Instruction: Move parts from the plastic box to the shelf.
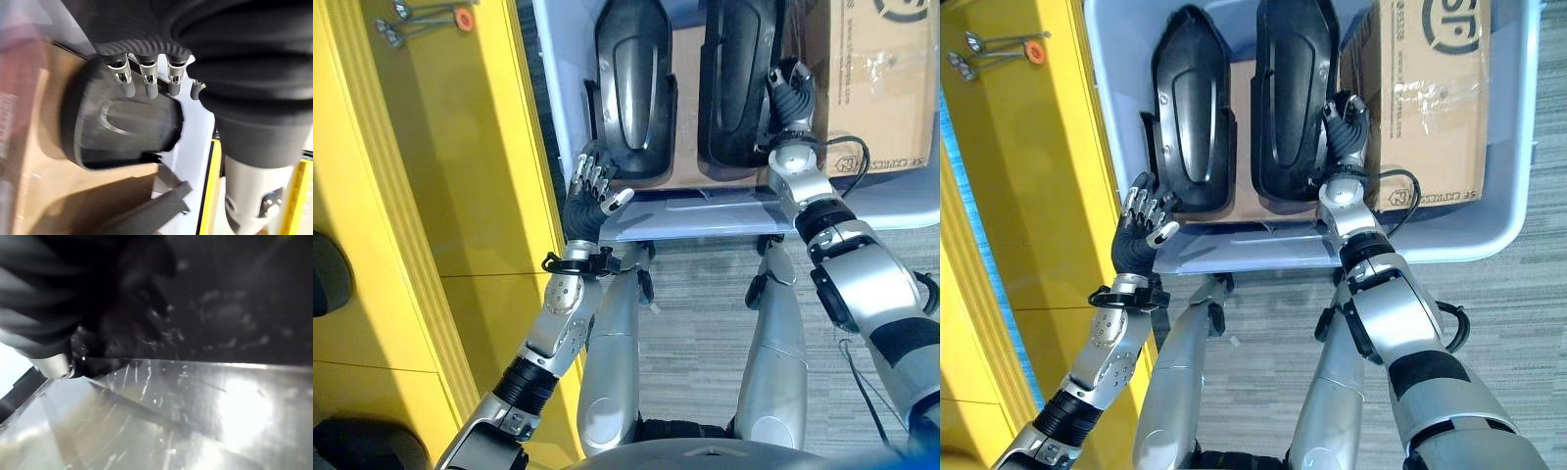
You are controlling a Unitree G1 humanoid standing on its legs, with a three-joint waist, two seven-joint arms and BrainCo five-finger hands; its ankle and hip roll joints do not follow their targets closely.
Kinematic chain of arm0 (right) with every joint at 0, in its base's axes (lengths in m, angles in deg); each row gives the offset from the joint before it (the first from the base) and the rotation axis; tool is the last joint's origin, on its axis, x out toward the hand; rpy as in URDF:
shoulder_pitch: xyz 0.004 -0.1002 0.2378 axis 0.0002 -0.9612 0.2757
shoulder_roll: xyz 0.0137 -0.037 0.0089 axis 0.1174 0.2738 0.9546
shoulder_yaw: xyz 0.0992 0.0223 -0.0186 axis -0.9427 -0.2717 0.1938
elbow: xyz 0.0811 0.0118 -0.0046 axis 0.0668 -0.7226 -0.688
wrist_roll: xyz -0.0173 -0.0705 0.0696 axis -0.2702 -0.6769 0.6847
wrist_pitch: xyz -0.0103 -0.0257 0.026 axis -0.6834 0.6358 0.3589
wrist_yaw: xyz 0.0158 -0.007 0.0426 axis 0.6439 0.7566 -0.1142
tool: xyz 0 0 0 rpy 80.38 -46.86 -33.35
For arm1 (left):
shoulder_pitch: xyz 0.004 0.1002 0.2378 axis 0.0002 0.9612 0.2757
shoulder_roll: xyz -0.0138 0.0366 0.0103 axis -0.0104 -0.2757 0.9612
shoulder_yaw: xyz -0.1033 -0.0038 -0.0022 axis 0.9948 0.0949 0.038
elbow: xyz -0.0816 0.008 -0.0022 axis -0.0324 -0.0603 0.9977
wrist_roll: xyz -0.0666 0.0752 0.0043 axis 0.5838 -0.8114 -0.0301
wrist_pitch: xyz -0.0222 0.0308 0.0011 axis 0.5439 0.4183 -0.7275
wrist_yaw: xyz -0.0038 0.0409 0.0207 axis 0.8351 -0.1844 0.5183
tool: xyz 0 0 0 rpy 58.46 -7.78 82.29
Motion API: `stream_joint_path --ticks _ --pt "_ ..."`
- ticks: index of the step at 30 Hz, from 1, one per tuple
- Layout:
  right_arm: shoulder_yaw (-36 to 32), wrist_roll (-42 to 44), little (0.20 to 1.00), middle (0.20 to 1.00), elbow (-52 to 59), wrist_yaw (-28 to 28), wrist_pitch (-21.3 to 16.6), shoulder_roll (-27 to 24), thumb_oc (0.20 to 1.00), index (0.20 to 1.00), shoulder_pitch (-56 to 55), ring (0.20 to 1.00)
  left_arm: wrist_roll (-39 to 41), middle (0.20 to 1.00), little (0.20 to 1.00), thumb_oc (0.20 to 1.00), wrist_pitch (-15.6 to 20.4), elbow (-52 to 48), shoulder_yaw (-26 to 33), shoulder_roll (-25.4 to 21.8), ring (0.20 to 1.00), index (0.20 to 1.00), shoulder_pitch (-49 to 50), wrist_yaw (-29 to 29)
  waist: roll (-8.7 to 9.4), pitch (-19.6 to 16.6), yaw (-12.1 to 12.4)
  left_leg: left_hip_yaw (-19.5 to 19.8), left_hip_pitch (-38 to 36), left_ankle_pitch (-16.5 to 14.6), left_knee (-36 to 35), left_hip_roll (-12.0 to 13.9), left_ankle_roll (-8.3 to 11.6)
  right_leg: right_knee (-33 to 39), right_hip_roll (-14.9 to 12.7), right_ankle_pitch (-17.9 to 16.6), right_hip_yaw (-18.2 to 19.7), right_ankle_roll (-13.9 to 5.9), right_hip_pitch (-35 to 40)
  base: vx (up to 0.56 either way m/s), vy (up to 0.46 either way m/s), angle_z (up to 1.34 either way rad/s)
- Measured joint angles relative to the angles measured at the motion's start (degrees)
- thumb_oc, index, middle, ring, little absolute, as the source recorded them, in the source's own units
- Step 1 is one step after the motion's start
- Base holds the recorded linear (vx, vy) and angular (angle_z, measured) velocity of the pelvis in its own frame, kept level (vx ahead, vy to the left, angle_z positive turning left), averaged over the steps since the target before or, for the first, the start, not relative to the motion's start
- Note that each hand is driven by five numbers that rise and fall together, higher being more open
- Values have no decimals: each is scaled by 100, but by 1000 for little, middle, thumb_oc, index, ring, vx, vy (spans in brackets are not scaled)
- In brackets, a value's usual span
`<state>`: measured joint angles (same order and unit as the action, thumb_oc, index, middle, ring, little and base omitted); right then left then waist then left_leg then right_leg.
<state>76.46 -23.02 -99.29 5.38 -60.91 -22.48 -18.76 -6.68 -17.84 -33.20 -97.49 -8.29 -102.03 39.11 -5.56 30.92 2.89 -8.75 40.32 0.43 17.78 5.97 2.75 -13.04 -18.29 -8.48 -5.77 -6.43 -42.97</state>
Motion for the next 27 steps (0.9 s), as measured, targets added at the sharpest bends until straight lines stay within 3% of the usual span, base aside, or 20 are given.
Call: stream_joint_path --ticks 3,6,8,11,12,14,18,19,21,27 --pt "14 7 200 200 280 -108 278 -206 200 200 -437 200 6 1000 1000 1000 3 46 117 -25 1000 1000 134 -42 -2 6 28 116 -950 75 -417 -20 43 328 12 17 -249 -30 1040 75 -71 18" --pt "-115 -84 200 200 1273 -35 283 -805 200 200 -889 200 9 1000 1000 1000 7 33 387 -118 1000 1000 514 -228 77 -137 -35 192 -1869 157 -842 -25 90 731 43 -13 -457 -87 2053 111 -55 15" --pt "-225 -83 200 200 1401 28 200 -826 200 200 -889 200 11 1000 1000 1000 3 63 422 -225 1000 1000 735 -265 199 -493 -52 157 -1911 176 -1013 -4 104 860 93 8 -439 -65 2044 61 -27 -10" --pt "-263 -87 200 200 1653 37 170 -969 200 200 -932 200 13 1000 1000 1000 -13 203 451 -233 1000 1000 781 -293 248 -653 -88 148 -2012 233 -1105 68 157 929 185 -19 -448 -38 2124 72 -30 -5" --pt "-254 -89 200 200 1816 23 214 -970 200 200 -956 200 15 1000 1000 1000 -28 207 528 -234 1000 1000 796 -298 250 -651 -119 153 -2077 264 -1124 86 190 977 211 -89 -465 -69 2207 91 -43 -10" --pt "-268 -173 200 200 3201 -2 208 -978 200 200 -1563 200 18 1000 1000 1000 -74 236 885 -235 1000 1000 953 -409 255 -715 -202 70 -2699 282 -1462 124 215 1292 289 -111 -466 -86 2780 126 -46 -15" --pt "-351 -399 200 200 4065 -104 84 -948 200 200 -2161 200 9 1000 1000 1000 -136 266 1000 -216 1000 1000 1098 -539 257 -1109 -218 -6 -3000 340 -1798 192 287 1514 398 -122 -470 -79 2999 92 -41 -8" --pt "-558 -489 200 200 4730 -156 64 -890 200 200 -2630 200 9 1000 1000 1000 -137 251 1068 -170 1000 1000 1179 -600 255 -1138 -215 -1 -3200 398 -1966 221 315 1643 445 -128 -537 -77 3196 70 -56 2" --pt "-630 -635 200 200 4979 -225 -35 -835 200 200 -3017 200 8 1000 1000 1000 -150 259 1104 -132 1000 1000 1403 -670 256 -1377 -273 3 -3309 416 -2119 254 335 1797 495 -137 -592 -72 3324 108 -67 3" --pt "-949 -599 200 200 5417 -491 -122 -301 200 200 -3961 200 -1 1000 1000 1000 -178 256 1205 130 1000 1000 1568 -787 275 -1638 -340 -10 -3729 431 -2308 378 380 1827 629 -58 -622 -63 3683 89 -42 0"
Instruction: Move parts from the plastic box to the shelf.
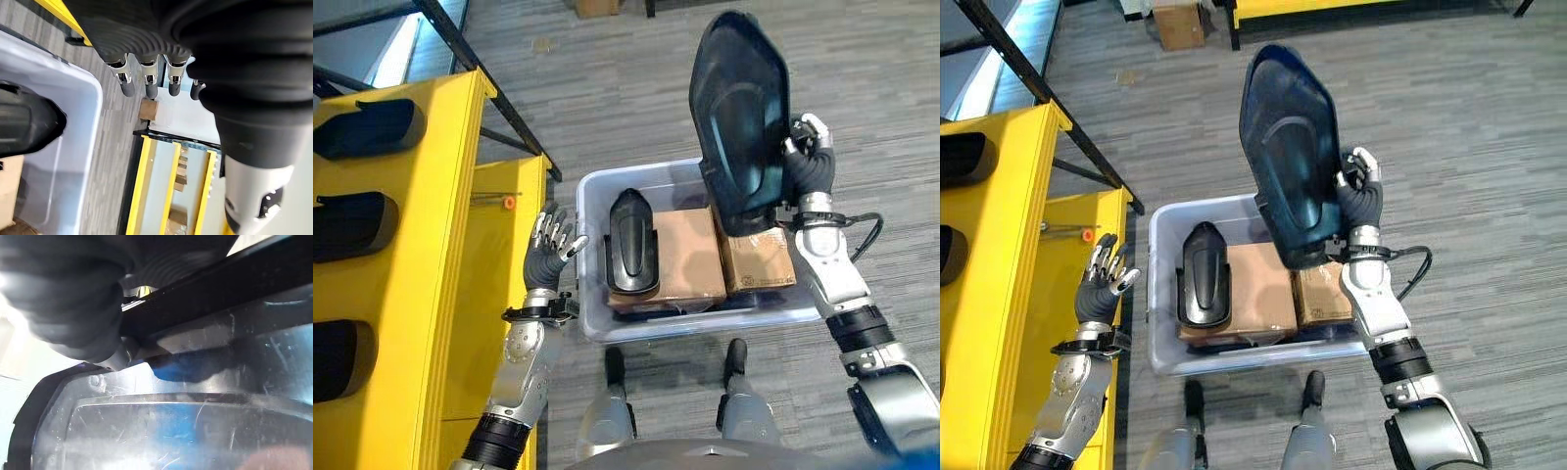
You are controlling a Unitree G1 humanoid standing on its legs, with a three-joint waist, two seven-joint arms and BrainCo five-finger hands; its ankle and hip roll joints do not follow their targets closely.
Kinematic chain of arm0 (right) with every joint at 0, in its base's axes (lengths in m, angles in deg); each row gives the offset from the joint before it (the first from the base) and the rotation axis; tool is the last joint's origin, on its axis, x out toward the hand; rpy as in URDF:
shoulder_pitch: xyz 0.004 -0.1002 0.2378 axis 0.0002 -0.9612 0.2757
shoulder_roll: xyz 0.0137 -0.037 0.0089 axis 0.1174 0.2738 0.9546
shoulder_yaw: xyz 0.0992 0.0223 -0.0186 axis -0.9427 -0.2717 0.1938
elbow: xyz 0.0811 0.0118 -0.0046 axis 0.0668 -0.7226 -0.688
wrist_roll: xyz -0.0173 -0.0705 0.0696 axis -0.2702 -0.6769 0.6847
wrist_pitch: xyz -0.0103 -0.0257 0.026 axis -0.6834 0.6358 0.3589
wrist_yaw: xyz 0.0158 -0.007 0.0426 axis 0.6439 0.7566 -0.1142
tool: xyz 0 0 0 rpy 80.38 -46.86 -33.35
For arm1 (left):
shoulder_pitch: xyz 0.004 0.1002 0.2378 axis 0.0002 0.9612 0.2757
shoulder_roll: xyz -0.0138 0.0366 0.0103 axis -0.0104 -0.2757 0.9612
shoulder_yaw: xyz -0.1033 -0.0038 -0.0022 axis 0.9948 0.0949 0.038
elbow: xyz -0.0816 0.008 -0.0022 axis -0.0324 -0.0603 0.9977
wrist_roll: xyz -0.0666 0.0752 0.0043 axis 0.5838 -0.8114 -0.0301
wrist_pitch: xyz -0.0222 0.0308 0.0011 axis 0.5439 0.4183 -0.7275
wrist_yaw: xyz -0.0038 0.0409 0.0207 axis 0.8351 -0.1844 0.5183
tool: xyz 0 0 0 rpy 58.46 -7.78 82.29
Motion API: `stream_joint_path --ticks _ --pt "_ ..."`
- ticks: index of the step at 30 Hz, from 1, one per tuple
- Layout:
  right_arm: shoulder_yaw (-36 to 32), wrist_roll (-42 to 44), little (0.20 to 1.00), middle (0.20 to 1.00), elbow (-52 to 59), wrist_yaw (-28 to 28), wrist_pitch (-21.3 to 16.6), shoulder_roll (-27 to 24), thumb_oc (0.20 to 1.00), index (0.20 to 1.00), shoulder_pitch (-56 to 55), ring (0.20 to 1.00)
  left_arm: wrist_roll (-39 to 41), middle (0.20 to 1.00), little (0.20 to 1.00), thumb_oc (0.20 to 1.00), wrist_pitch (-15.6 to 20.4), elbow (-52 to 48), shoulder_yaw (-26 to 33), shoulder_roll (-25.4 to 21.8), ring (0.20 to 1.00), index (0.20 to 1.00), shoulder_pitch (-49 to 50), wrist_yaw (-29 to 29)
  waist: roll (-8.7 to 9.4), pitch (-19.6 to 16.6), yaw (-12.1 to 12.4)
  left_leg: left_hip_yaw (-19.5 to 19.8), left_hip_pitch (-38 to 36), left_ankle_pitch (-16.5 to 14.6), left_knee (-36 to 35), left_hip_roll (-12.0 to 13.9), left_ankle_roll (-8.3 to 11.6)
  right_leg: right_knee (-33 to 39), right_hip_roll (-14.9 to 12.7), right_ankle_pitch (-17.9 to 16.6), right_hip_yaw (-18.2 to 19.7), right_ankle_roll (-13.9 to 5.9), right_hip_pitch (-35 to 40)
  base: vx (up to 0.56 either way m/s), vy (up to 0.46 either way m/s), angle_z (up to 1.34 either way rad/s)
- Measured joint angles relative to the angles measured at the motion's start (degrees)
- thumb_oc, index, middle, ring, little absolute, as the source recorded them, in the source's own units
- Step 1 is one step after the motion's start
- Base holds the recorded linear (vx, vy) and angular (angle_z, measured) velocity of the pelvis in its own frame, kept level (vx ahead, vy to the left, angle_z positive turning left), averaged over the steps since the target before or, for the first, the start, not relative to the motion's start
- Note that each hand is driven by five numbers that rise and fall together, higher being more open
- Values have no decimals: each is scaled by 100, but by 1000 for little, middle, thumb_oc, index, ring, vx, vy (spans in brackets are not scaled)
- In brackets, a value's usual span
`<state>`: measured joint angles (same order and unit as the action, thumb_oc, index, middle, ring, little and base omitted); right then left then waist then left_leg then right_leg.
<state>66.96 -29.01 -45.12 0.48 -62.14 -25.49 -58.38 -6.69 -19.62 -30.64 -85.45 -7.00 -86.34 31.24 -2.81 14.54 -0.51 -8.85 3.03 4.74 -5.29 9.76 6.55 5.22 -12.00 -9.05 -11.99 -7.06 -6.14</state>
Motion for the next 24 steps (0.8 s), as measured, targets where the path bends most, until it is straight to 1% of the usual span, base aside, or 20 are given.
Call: stream_joint_path --ticks 1,2,4,5,6,9,11,12,13,14,15,16,17,18,19,20,21,22,23,24 --pt "31 0 200 200 55 -135 -55 39 200 200 -476 200 -2 1000 1000 1000 -2 0 39 43 1000 1000 96 -4 13 -230 -8 7 -71 -35 -4 18 27 2 9 68 -2 -14 78 105 -53 1" --pt "30 0 200 200 53 -163 -59 46 200 200 -702 200 -8 1000 1000 1000 -2 0 69 44 1000 1000 169 -6 15 -355 -16 6 -109 -58 -5 18 2 1 12 78 5 -17 110 136 -80 2" --pt "-56 54 200 200 278 -257 -59 117 200 200 -1227 200 -55 1000 1000 1000 -51 0 169 94 1000 1000 299 -13 15 -442 -34 9 -316 -135 -12 63 7 0 16 140 -2 -44 325 134 -119 2" --pt "-195 238 200 200 622 -448 -67 323 200 200 -1751 200 -70 1000 1000 1000 -76 -1 316 118 1000 1000 481 -98 15 -503 -45 9 -590 -185 -6 80 17 -3 31 191 -25 -56 602 70 -117 0" --pt "-178 378 200 200 682 -522 -79 430 200 200 -1904 200 -72 1000 1000 1000 -86 1 372 121 1000 1000 585 -110 23 -579 -74 5 -695 -212 -5 89 11 -4 40 236 -20 -68 707 31 -108 -1" --pt "-150 629 200 200 681 -720 -124 453 200 200 -1900 200 -119 1000 1000 1000 -119 1 359 118 1000 1000 633 -137 39 -799 -100 7 -711 -221 -3 119 11 -23 85 266 -21 -56 714 11 -94 -1" --pt "-133 685 200 200 687 -811 -125 419 200 200 -1834 200 -119 1000 1000 1000 -146 1 360 126 1000 1000 676 -147 40 -810 -78 7 -794 -213 1 160 20 -42 143 283 -26 -30 784 -56 -122 -2" --pt "-74 711 200 200 687 -828 -135 412 200 200 -1728 200 -118 1000 1000 1000 -196 1 360 127 1000 1000 705 -169 25 -811 -69 18 -805 -213 54 238 20 -178 202 351 -32 8 763 -184 -257 1" --pt "93 739 200 200 682 -847 -183 409 200 200 -1514 200 -119 1000 1000 1000 -218 4 356 136 1000 1000 734 -203 2 -801 -35 50 -798 -222 119 377 5 -444 313 524 -42 76 674 -354 -316 1" --pt "336 743 200 200 642 -834 -188 387 200 200 -1225 200 -115 1000 1000 1000 -213 23 399 169 1000 1000 779 -200 -39 -771 36 93 -625 -242 344 525 -21 -891 398 769 -78 182 410 -386 -301 21" --pt "507 678 200 200 676 -808 -278 319 200 200 -921 200 -115 1000 1000 1000 -218 141 255 189 1000 1000 711 -206 -90 -707 148 331 -132 -159 698 675 23 -1371 446 1014 -184 322 -19 -313 -147 54" --pt "534 654 200 200 675 -836 -279 266 200 200 -752 200 -116 1000 1000 1000 -235 190 218 324 1000 1000 765 -204 -241 -578 236 488 -48 -111 548 771 -142 -1454 522 1066 -388 392 -21 -250 -116 70" --pt "521 658 200 200 670 -808 -282 224 200 200 -678 200 -116 1000 1000 1000 -240 239 134 305 1000 1000 754 -209 -308 -434 344 508 -15 -58 555 796 -401 -1606 566 1139 -453 470 -79 -287 -175 50" --pt "510 658 200 200 670 -796 -283 203 200 200 -650 200 -116 1000 1000 1000 -241 251 110 292 1000 1000 749 -210 -321 -367 383 521 3 14 580 795 -481 -1683 567 1165 -471 492 -108 -235 -154 194" --pt "318 659 200 200 736 -655 -301 44 200 200 -677 200 -110 1000 1000 1000 -234 268 -77 144 1000 1000 380 -219 -82 -118 279 843 631 1629 56 349 -25 -2387 355 1640 -444 929 -622 -283 -246 203" --pt "195 655 200 200 695 -638 -233 -27 200 200 -656 200 -107 1000 1000 1000 -244 298 -85 198 1000 1000 211 -229 50 23 609 413 710 412 1296 192 -260 -2237 174 1571 -552 1047 -657 -225 -188 226" --pt "223 611 200 200 717 -650 -247 66 200 200 -689 200 -38 1000 1000 1000 -244 357 -30 146 1000 1000 246 -238 107 97 577 316 574 -255 2092 120 -370 -2020 141 1381 -800 1259 -448 -244 -197 131" --pt "177 598 200 200 826 -689 -223 -28 200 200 -1156 200 26 1000 1000 1000 -299 652 -34 281 1000 1000 165 -269 165 131 389 269 271 -1024 3553 65 -331 -1857 13 1452 -1073 1345 42 -72 51 154" --pt "21 543 200 200 1057 -688 -257 53 200 200 -1592 200 130 1000 1000 1000 -280 581 -25 342 1000 1000 298 -300 230 -64 248 85 -32 -1119 3907 87 -172 -1518 -6 1339 -1324 1307 262 -36 127 130" --pt "-32 557 200 200 1137 -706 -309 198 200 200 -1677 200 132 1000 1000 1000 -270 563 -11 273 1000 1000 379 -348 283 -270 147 -161 -460 -1204 3450 51 -142 -1354 -25 1152 -1327 1187 262 47 248 104"
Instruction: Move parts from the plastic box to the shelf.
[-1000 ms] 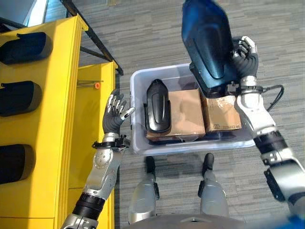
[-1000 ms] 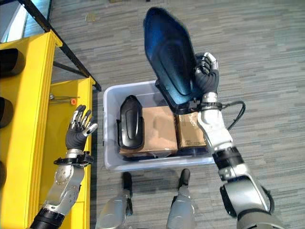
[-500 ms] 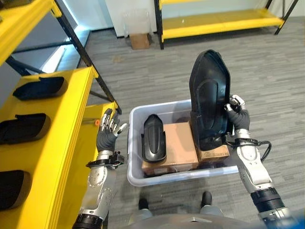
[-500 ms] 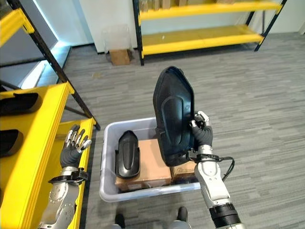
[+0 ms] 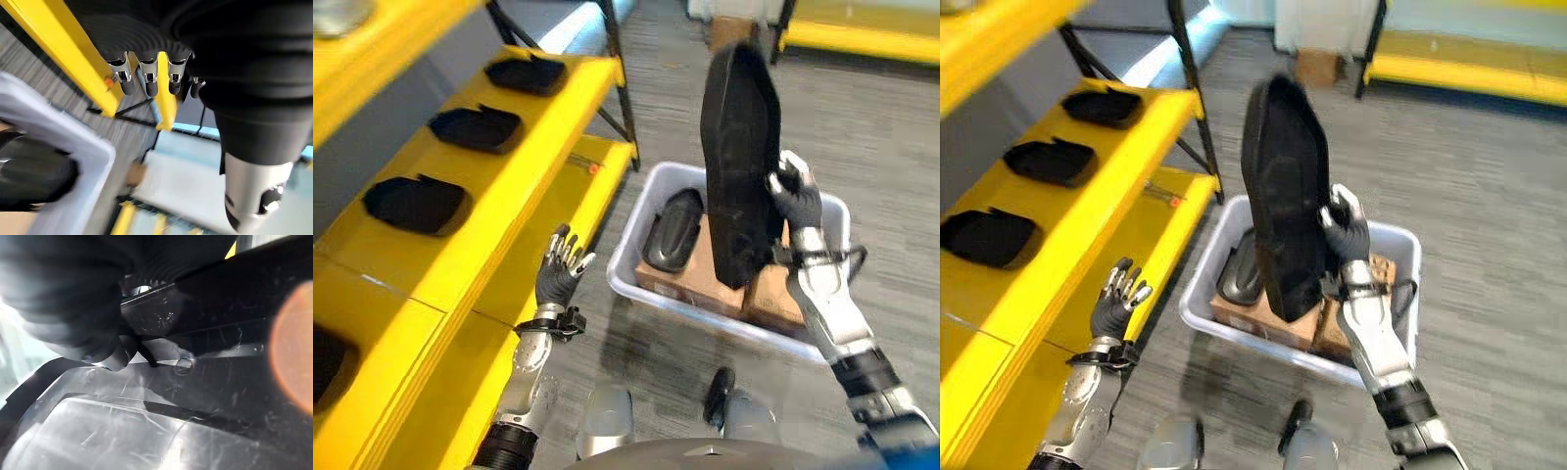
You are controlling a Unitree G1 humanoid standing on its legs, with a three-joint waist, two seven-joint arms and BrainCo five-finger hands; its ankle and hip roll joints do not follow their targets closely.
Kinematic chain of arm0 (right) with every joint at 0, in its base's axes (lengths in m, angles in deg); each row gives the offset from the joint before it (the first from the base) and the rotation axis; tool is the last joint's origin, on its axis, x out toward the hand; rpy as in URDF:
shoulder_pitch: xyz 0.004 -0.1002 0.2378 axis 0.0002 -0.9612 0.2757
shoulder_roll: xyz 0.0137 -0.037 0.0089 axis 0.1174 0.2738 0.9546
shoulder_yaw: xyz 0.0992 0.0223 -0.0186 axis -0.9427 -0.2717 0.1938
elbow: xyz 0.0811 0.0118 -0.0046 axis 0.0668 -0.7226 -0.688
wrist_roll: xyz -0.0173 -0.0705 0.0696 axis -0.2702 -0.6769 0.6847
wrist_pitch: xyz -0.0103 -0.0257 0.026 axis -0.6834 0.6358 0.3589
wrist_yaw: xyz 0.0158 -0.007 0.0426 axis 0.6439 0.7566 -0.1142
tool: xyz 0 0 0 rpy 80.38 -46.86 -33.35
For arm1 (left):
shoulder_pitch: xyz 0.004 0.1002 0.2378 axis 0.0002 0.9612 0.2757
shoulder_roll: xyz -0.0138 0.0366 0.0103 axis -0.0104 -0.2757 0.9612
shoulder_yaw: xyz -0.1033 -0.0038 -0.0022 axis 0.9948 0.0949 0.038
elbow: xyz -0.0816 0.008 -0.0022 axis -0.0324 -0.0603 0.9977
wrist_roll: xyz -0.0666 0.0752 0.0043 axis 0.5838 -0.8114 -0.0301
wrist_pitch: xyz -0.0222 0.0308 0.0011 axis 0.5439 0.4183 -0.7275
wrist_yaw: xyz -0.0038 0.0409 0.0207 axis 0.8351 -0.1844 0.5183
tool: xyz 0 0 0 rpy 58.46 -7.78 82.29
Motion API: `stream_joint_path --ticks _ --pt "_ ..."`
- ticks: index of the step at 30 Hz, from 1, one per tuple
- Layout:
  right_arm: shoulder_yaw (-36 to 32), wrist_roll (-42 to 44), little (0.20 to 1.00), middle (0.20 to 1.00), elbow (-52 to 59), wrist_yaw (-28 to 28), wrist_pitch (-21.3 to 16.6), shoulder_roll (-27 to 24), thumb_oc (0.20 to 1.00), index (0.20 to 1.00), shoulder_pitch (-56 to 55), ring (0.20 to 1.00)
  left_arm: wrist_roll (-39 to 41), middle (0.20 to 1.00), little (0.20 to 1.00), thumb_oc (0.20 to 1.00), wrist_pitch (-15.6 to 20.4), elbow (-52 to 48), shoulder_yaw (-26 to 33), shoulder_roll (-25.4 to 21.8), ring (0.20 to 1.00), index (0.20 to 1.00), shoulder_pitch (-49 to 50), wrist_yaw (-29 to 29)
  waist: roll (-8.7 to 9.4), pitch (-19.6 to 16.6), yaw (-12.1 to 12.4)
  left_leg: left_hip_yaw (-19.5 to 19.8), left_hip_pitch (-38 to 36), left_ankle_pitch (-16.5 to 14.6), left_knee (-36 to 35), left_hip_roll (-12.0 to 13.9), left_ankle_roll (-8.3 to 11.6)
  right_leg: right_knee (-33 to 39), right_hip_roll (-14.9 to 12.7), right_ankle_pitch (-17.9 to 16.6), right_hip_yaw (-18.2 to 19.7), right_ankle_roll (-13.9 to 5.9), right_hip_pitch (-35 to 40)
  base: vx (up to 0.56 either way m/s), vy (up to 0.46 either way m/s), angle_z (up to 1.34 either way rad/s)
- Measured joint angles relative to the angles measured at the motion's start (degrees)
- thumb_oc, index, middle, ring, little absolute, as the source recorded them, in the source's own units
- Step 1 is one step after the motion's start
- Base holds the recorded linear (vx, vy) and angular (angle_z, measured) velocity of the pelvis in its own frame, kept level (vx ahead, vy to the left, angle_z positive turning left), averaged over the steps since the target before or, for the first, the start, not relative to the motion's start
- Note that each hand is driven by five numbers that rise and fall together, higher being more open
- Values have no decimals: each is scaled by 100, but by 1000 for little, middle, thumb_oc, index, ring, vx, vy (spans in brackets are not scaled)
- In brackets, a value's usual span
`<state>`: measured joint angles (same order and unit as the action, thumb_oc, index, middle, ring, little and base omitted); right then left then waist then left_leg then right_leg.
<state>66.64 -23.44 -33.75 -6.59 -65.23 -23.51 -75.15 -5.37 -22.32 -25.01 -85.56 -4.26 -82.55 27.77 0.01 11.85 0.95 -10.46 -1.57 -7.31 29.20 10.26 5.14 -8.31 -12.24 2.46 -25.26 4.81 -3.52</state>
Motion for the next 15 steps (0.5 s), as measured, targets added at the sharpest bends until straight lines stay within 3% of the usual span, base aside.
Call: stream_joint_path --ticks 1,2,3,4,5,6,7,9,11,15 --pt "-344 9 200 200 184 6 -62 50 200 200 -13 200 -5 1000 1000 1000 -25 2 -63 88 1000 1000 -164 -27 -229 -96 -320 -129 -660 1 -1701 -55 47 73 0 -290 -248 -411 -93 40 231 78" --pt "-540 15 200 200 260 24 -62 43 200 200 -30 200 -4 1000 1000 1000 -39 -65 -126 183 1000 1000 -212 -39 -410 -164 -430 -197 -1039 159 -2692 -148 202 68 33 -398 -339 -520 -198 32 301 91" --pt "-576 11 200 200 200 49 -57 76 200 200 -12 200 -5 1000 1000 1000 -52 -154 -100 212 1000 1000 -214 -65 -405 -163 -400 -181 -1161 169 -2986 -304 245 179 -82 -611 -361 -497 -190 -14 210 25" --pt "-502 11 200 200 150 43 -57 167 200 200 14 200 -5 1000 1000 1000 -56 -147 -47 170 1000 1000 -113 -78 -281 -166 -303 -177 -1000 116 -2612 -421 326 316 -192 -769 -274 -371 -165 15 190 3" --pt "-455 10 200 200 79 48 -60 349 200 200 35 200 -9 1000 1000 1000 -60 -159 9 66 1000 1000 -115 -98 14 -148 -220 -115 -410 -235 -1820 -559 181 515 -553 -1066 -213 -385 -131 17 105 5" --pt "-437 16 200 200 54 50 -60 281 200 200 56 200 -15 1000 1000 1000 -61 -183 6 58 1000 1000 -92 -104 -85 -199 -178 -60 -345 -133 -2475 -543 40 498 -549 -1181 -253 -463 -170 7 112 4" --pt "-392 -7 200 200 -21 33 -73 108 200 200 166 200 -19 1000 1000 1000 -52 -197 43 33 1000 1000 -93 -105 -286 -189 -34 -43 -364 336 -2966 -391 -27 484 -503 -1176 -209 -577 -153 -1 115 -19" --pt "-161 -12 200 200 -90 -12 -21 286 200 200 93 200 -22 1000 1000 1000 -46 -176 346 -101 1000 1000 113 -93 -56 -314 40 -152 -404 216 -2918 -656 -158 859 -658 -1044 -238 -789 45 2 134 -21" --pt "-151 -5 200 200 -100 -55 -9 589 200 200 38 200 -69 1000 1000 1000 -45 -177 475 -274 1000 1000 310 -91 219 -419 117 -60 -396 325 -3020 -827 -311 863 -804 -1041 -239 -944 31 -3 95 22" --pt "-106 -13 200 200 -106 -135 12 615 200 200 28 200 -202 1000 1000 1000 -52 -177 488 -224 1000 1000 415 -94 390 -509 251 116 -418 407 -3043 -826 -265 927 -764 -1320 -291 -1024 142 -2 64 27"
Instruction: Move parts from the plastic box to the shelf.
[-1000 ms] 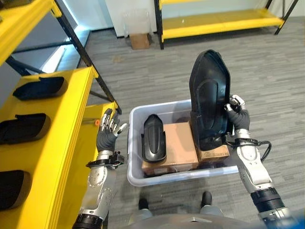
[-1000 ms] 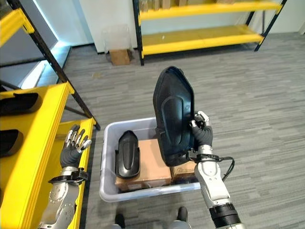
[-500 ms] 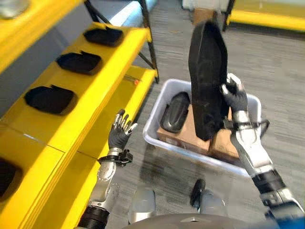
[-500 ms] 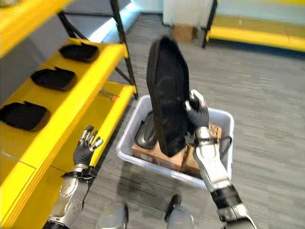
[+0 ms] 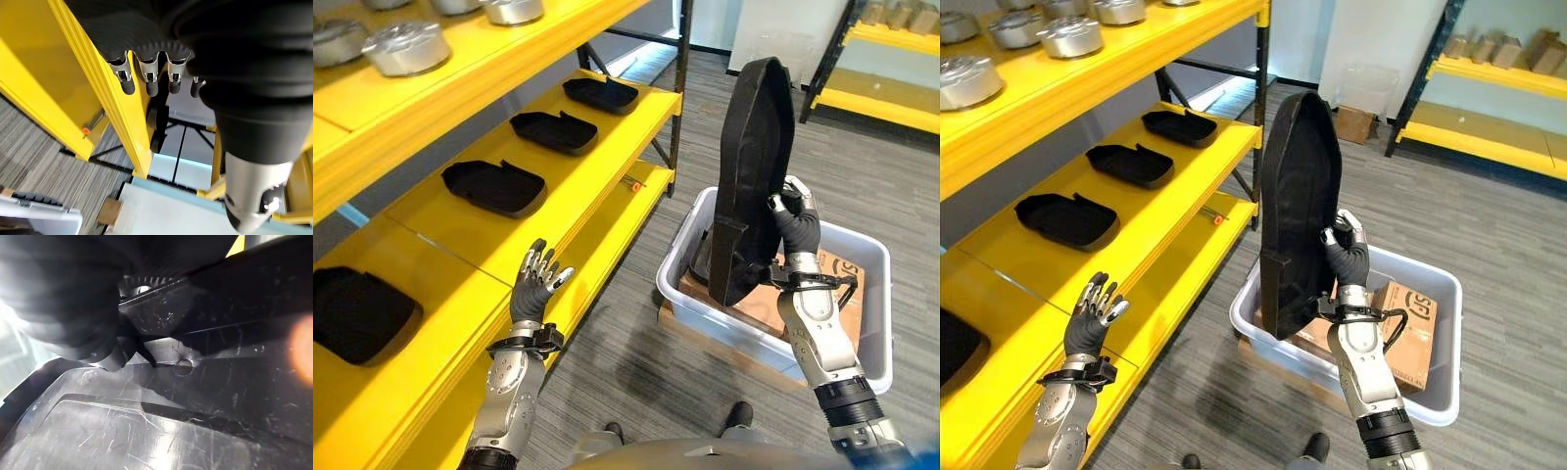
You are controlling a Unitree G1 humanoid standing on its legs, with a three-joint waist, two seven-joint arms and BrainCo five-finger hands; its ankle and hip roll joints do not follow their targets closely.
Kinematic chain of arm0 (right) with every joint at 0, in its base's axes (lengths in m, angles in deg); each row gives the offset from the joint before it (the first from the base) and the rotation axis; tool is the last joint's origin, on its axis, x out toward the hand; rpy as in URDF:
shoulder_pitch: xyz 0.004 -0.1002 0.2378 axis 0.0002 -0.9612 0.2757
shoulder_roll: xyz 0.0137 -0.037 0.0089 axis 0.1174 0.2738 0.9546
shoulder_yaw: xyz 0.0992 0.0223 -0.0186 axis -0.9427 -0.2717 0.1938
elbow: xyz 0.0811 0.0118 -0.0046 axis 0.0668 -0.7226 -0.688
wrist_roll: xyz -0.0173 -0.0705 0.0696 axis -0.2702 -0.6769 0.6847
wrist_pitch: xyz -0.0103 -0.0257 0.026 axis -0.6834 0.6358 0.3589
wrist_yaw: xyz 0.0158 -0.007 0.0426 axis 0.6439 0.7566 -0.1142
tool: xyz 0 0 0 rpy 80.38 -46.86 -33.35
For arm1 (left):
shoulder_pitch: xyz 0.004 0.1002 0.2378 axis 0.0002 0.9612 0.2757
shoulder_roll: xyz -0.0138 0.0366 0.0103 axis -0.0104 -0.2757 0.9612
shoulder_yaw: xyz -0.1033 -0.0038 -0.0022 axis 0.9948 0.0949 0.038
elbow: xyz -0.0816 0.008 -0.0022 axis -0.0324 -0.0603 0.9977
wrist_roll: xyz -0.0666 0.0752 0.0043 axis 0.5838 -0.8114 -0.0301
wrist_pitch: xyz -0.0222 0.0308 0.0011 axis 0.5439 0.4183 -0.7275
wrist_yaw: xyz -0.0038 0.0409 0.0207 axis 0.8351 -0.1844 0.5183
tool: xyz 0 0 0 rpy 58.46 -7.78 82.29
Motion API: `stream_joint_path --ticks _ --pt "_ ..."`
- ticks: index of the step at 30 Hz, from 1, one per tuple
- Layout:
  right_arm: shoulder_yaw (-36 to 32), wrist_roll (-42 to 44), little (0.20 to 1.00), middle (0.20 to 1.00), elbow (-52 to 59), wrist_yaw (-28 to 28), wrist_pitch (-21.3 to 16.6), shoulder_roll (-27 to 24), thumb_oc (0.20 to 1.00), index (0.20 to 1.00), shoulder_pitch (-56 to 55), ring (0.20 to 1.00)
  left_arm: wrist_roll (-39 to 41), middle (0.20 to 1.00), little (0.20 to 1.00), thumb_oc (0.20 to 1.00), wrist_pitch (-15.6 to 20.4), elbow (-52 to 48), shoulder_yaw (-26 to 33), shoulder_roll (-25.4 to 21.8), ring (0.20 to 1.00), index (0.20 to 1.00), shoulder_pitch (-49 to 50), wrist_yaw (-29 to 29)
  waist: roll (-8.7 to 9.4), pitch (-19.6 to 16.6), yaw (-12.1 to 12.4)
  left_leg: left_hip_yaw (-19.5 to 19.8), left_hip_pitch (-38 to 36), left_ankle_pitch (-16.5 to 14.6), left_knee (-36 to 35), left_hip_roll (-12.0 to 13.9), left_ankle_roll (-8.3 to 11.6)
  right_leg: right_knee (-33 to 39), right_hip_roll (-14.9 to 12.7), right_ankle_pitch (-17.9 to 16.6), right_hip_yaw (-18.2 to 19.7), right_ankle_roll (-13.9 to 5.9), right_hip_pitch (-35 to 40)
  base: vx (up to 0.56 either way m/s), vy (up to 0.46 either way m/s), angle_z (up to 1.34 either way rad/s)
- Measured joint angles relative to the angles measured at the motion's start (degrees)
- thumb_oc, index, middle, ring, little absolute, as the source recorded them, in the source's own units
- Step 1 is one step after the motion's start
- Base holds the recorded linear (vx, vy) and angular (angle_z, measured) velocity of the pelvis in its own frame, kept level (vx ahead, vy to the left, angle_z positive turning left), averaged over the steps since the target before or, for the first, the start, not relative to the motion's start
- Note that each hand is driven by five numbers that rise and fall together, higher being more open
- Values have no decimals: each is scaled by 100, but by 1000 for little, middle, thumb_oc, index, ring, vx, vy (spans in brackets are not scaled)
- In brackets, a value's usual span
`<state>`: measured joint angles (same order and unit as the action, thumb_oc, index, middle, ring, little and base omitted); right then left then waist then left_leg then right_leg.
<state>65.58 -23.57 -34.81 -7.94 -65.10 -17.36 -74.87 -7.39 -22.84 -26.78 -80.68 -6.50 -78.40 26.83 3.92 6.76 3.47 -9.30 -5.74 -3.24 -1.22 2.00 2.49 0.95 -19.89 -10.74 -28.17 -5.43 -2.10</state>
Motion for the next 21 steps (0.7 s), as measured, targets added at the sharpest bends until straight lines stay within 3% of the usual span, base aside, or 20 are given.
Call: stream_joint_path --ticks 4,7,8,9,10,11,12,13,14,15,16,17,18,19,20,21 --pt "4 1 200 200 -77 -4 22 -14 200 200 26 200 -49 1000 1000 1000 -2 -2 -3 77 1000 1000 -12 -7 -31 15 38 181 83 5 13 -1 31 46 -4 -18 -169 -19 116 -29 124 29" --pt "-18 -1 200 200 -180 -50 69 86 200 200 16 200 -63 1000 1000 1000 -5 -9 29 -87 1000 1000 18 -3 196 120 202 425 209 -188 356 -295 -139 -2 -340 -74 -369 45 357 -34 285 45" --pt "-41 -5 200 200 -171 -60 69 117 200 200 0 200 -82 1000 1000 1000 -7 -9 70 -126 1000 1000 49 -8 277 147 234 450 269 -259 481 -403 -182 -61 -463 -153 -373 -45 361 -84 476 43" --pt "-181 -7 200 200 -75 -48 71 155 200 200 -125 200 -238 1000 1000 1000 -20 4 66 -82 1000 1000 -25 -8 248 224 110 528 539 -469 1019 -506 -417 -368 -650 -165 -284 -109 327 -86 359 127" --pt "-421 3 200 200 187 9 84 -3 200 200 -433 200 -382 1000 1000 1000 -64 21 -101 -11 1000 1000 -168 -11 -99 359 -263 623 902 -595 1486 -674 -982 -1247 -896 -202 234 -45 193 -26 181 133" --pt "-302 2 200 200 146 18 167 -60 200 200 -631 200 -432 1000 1000 1000 -47 40 -76 12 1000 1000 -123 9 -410 372 -326 737 627 -425 1113 -540 -939 -2271 -377 195 1847 -83 -525 -25 183 106" --pt "1 -6 200 200 136 -88 211 -111 200 200 -630 200 -437 1000 1000 1000 -21 11 101 -81 1000 1000 -227 2 -403 377 -336 779 489 -134 739 -403 -877 -2887 587 955 2503 -57 -935 -3 96 38" --pt "92 -9 200 200 140 -246 207 -99 200 200 -697 200 -445 1000 1000 1000 -23 20 130 -58 1000 1000 -390 13 -258 405 -380 897 445 29 567 -413 -841 -3168 1373 1502 2613 73 -1076 -6 50 73" --pt "114 -4 200 200 125 -320 204 -105 200 200 -833 200 -482 1000 1000 1000 -25 13 158 -8 1000 1000 -536 15 -75 309 -480 1135 481 76 486 -427 -795 -3022 2227 1756 2814 341 -1114 29 -34 94" --pt "149 -4 200 200 108 -353 204 -108 200 200 -901 200 -487 1000 1000 1000 -22 1 94 40 1000 1000 -545 9 9 246 -540 1215 445 104 401 -510 -756 -2692 2646 1775 2890 427 -1076 7 -45 83" --pt "177 -4 200 200 101 -414 199 -124 200 200 -886 200 -489 1000 1000 1000 -28 2 0 35 1000 1000 -523 5 187 106 -594 1226 430 117 313 -695 -739 -2067 2844 1639 3009 620 -955 -8 -59 29" --pt "186 7 200 200 103 -452 180 -151 200 200 -773 200 -492 1000 1000 1000 -32 -16 -23 41 1000 1000 -513 3 304 16 -593 1114 371 145 244 -894 -789 -1310 2751 1204 3207 698 -759 -62 -88 -4" --pt "207 18 200 200 91 -452 171 -163 200 200 -693 200 -493 1000 1000 1000 -35 -28 -17 84 1000 1000 -490 3 182 24 -576 1110 303 155 192 -855 -819 -864 2745 1145 3166 779 -528 -47 -126 -40" --pt "202 68 200 200 65 -450 147 -264 200 200 -654 200 -494 1000 1000 1000 -29 -58 -19 278 1000 1000 -470 3 -128 53 -567 1035 250 173 139 -737 -846 -535 2599 1029 2988 685 -341 -46 -180 -29" --pt "206 134 200 200 62 -453 147 -328 200 200 -651 200 -491 1000 1000 1000 -28 -171 -26 253 1000 1000 -418 1 -214 9 -544 1037 225 172 113 -724 -845 -179 2282 955 2909 622 -87 -3 -140 -24" --pt "203 137 200 200 65 -454 143 -336 200 200 -651 200 -490 1000 1000 1000 -10 -238 -10 235 1000 1000 -380 -4 -212 7 -537 1060 214 151 115 -713 -810 30 2255 831 2859 556 72 -5 -103 14"
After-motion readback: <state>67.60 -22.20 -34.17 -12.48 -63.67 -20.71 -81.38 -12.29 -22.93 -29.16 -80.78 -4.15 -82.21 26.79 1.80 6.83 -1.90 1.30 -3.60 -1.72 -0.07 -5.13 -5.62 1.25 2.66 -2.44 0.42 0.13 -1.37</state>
